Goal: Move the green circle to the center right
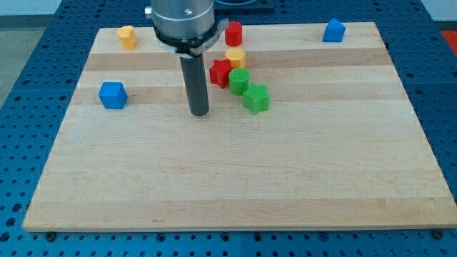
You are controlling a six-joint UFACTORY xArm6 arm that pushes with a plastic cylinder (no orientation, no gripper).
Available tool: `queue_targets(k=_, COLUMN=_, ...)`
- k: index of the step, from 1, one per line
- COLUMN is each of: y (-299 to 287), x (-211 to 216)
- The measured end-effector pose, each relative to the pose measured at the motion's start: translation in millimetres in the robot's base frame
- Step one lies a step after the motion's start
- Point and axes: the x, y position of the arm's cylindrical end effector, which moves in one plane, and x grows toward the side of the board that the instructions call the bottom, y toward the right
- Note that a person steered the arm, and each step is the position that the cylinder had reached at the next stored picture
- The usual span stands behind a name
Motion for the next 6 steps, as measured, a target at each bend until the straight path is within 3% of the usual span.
queue_targets(k=3, y=44, x=-51)
queue_targets(k=6, y=108, x=-58)
